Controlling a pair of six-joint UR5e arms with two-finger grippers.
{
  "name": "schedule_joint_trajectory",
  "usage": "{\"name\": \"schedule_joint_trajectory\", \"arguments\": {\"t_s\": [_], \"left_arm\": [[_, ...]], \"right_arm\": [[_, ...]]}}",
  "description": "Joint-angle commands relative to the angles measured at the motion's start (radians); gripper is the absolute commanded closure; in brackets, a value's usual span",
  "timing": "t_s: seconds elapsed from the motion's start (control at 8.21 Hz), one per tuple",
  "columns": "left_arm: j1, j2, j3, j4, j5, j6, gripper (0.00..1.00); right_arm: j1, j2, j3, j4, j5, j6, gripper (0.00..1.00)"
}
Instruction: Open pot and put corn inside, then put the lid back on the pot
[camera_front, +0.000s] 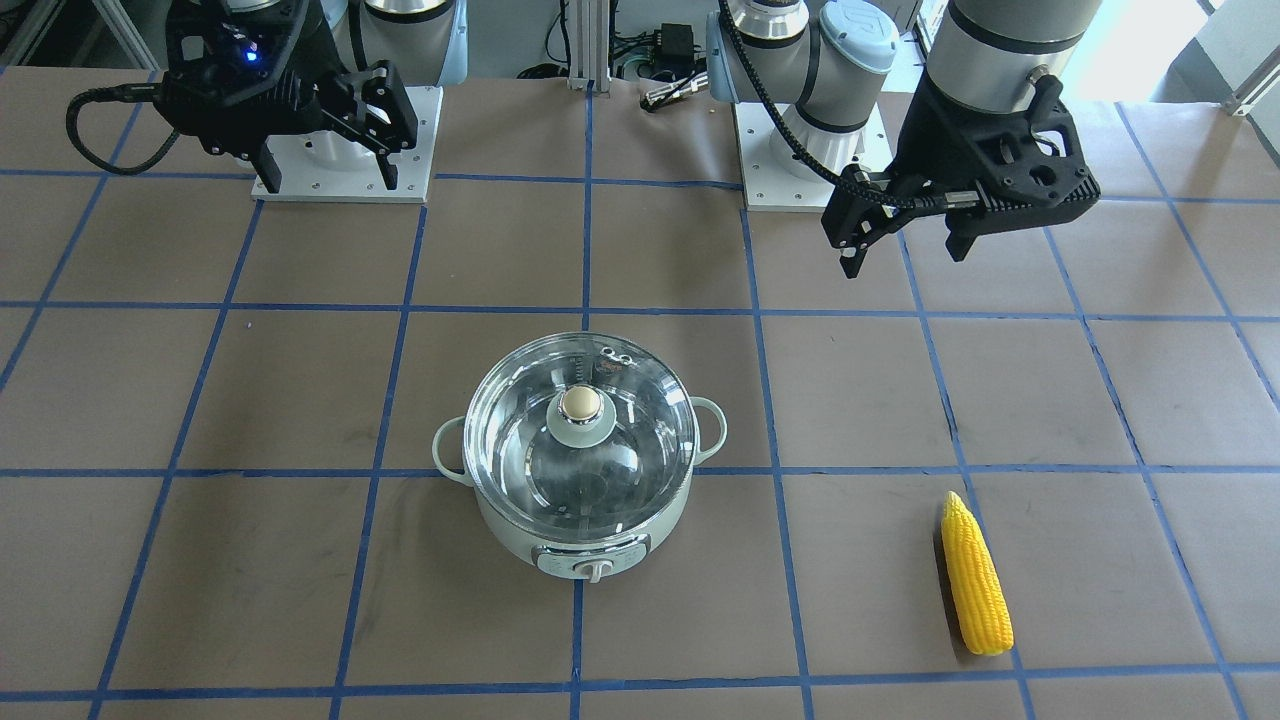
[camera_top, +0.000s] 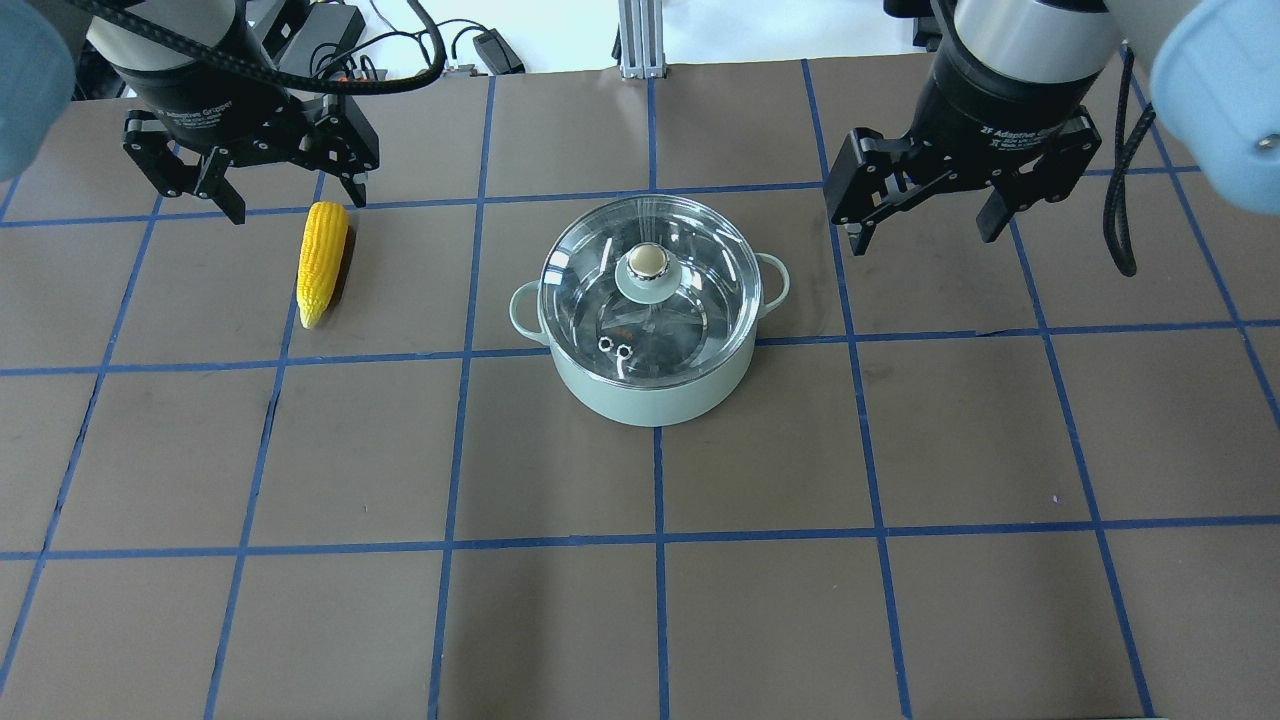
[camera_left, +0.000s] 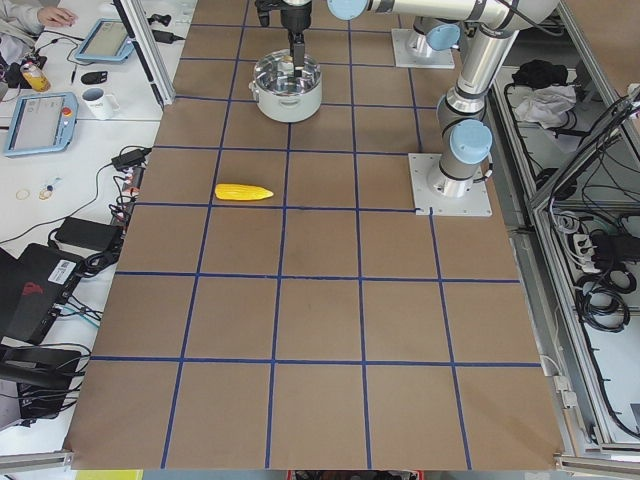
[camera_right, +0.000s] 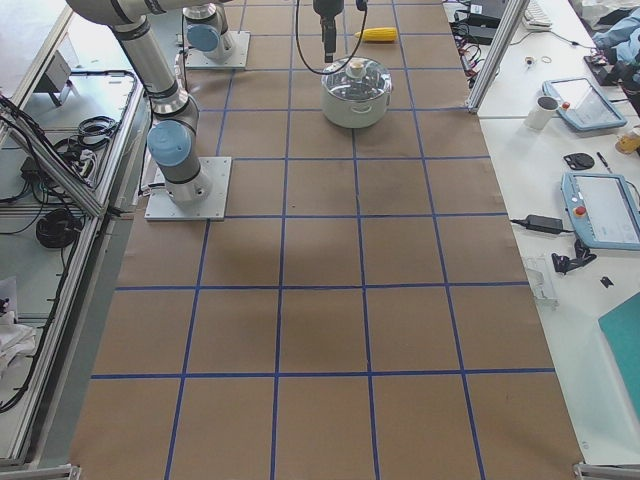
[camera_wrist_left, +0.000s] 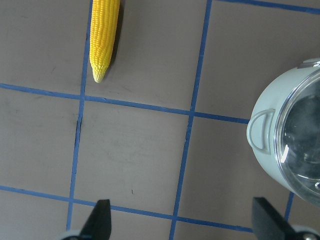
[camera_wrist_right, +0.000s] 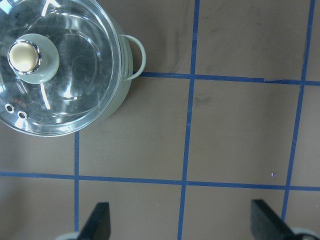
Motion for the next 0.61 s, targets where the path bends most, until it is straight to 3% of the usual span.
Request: {"name": "schedule_joint_trajectory", "arguments": {"t_s": [0.0,0.37,0.49], "left_arm": [[-0.003,0.003,-0.002,0.001,0.001,0.001,0.00],[0.026,-0.023,-0.010,0.019,-0.007,0.056,0.00],[0.048,-0.062,-0.016,0.106,-0.004,0.123,0.00]], "right_arm": [[0.000,0.001,0.000,-0.001,0.000,0.000,0.00],[0.000,0.001,0.000,-0.003,0.000,0.001,0.00],[0.000,0.001,0.000,-0.003,0.000,0.000,0.00]]}}
